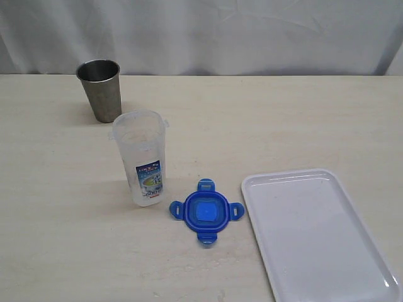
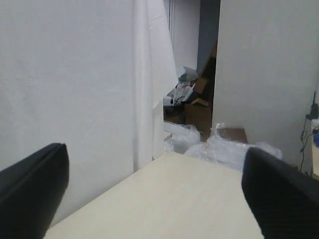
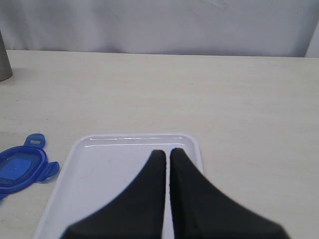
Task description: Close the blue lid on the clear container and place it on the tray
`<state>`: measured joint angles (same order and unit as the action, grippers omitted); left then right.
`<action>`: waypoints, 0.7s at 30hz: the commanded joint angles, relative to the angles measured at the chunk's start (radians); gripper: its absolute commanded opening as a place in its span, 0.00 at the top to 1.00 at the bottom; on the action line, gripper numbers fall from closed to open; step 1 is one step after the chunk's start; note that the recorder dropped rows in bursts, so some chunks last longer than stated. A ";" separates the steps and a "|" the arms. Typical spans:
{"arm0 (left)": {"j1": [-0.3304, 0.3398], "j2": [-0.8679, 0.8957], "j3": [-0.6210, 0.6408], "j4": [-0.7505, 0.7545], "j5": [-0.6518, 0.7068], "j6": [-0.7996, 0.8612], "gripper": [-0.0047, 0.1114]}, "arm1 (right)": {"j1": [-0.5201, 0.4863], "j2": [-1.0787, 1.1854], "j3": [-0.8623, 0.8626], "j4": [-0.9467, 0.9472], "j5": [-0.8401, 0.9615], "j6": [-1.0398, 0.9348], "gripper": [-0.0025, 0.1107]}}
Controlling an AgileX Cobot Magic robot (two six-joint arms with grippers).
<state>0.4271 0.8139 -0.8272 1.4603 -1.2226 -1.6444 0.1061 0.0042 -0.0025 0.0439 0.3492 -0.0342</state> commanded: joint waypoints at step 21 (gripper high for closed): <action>-0.007 -0.004 0.006 0.146 0.020 -0.102 0.30 | 0.001 -0.004 0.003 0.005 -0.004 0.005 0.94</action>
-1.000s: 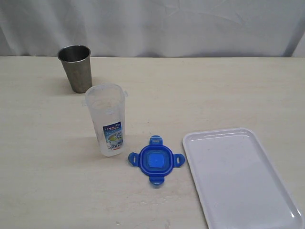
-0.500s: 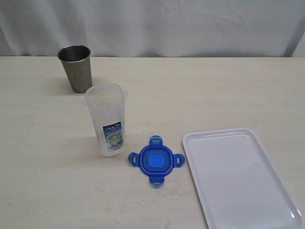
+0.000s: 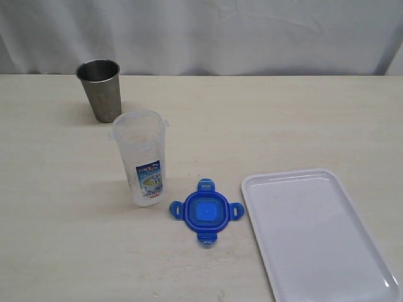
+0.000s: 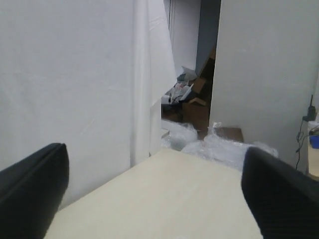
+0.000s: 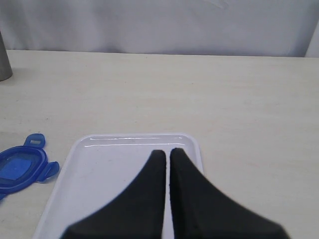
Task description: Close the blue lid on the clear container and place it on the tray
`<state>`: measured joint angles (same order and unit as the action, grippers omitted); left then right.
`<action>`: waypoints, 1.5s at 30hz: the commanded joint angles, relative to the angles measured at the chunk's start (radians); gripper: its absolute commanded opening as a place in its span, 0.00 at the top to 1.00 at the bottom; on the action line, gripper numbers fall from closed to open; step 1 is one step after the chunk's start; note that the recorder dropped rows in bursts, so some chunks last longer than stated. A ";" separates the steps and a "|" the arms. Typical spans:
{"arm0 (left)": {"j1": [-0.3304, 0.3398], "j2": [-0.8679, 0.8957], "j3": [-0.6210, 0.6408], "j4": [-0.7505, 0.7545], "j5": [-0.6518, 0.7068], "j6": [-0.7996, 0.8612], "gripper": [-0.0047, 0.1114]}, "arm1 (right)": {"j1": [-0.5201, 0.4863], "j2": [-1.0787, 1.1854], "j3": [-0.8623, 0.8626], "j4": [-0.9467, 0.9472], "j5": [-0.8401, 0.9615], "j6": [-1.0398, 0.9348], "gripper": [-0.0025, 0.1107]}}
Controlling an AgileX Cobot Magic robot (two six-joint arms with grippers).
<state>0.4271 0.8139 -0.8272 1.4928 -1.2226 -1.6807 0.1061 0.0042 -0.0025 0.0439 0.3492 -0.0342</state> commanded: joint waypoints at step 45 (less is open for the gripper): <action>-0.007 0.395 -0.253 -1.075 1.906 1.439 0.96 | 0.001 -0.004 0.003 0.005 -0.004 0.005 0.94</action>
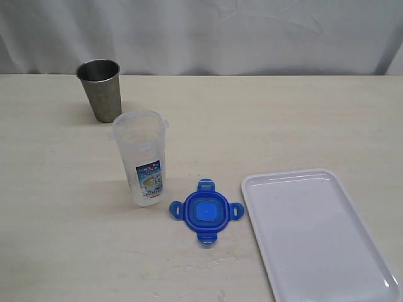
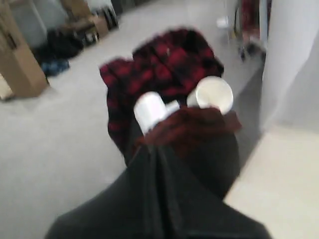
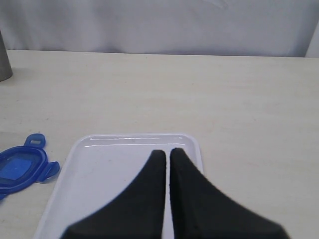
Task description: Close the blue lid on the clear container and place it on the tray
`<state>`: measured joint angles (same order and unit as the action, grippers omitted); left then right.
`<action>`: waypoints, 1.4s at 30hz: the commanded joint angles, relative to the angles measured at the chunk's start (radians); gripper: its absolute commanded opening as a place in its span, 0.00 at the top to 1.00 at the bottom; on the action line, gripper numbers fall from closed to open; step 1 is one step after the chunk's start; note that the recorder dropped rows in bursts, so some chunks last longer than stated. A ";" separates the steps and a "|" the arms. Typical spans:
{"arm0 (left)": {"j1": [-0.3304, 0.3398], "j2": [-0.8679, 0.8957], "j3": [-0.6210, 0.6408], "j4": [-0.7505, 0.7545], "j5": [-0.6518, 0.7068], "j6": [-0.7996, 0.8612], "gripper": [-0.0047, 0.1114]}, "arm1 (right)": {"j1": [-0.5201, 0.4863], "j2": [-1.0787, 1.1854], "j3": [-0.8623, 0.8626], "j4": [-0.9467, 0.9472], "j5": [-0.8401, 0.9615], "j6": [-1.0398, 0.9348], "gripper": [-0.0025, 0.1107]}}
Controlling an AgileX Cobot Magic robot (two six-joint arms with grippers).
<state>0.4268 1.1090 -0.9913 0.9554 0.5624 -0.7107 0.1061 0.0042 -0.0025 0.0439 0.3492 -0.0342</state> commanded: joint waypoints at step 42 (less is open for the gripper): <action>-0.922 0.687 0.237 -2.099 -0.357 1.369 0.38 | 0.001 -0.004 0.003 0.005 -0.004 0.005 0.94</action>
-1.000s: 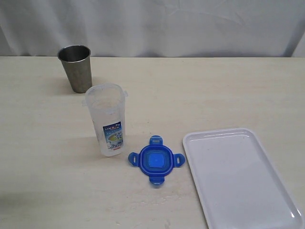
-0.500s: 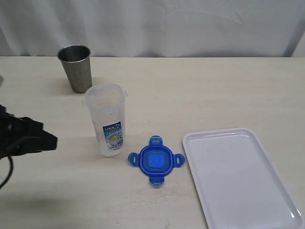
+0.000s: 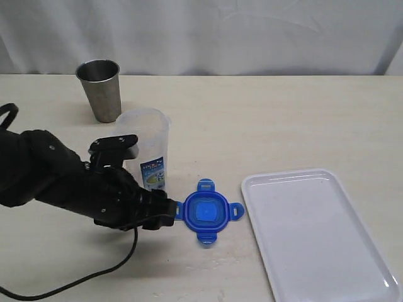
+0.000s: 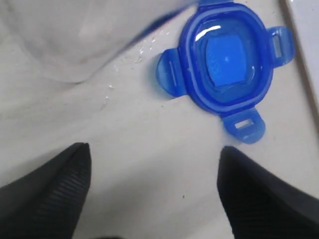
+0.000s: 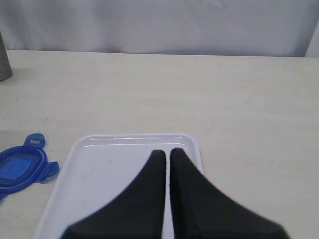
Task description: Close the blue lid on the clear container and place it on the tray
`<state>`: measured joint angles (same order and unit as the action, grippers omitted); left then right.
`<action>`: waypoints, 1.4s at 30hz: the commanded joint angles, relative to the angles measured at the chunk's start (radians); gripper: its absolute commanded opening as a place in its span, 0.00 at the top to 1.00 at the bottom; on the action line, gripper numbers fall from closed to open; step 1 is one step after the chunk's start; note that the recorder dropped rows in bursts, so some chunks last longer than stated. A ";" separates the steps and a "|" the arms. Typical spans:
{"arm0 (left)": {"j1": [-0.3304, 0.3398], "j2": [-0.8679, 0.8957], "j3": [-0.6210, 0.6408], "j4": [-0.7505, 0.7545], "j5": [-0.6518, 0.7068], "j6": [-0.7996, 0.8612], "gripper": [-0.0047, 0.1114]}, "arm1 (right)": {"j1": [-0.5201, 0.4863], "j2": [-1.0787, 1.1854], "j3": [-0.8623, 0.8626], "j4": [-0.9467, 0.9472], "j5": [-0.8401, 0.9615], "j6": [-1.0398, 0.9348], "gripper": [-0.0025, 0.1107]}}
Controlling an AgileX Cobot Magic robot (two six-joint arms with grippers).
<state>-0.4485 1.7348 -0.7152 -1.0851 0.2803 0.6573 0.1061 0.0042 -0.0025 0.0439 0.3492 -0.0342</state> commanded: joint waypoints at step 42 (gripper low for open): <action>-0.064 0.098 0.013 -0.063 -0.162 0.003 0.38 | 0.001 -0.004 0.003 0.005 -0.004 0.005 0.94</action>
<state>-0.5100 1.8314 -0.7134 -1.1585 0.1117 0.6579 0.1061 0.0042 -0.0025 0.0439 0.3492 -0.0342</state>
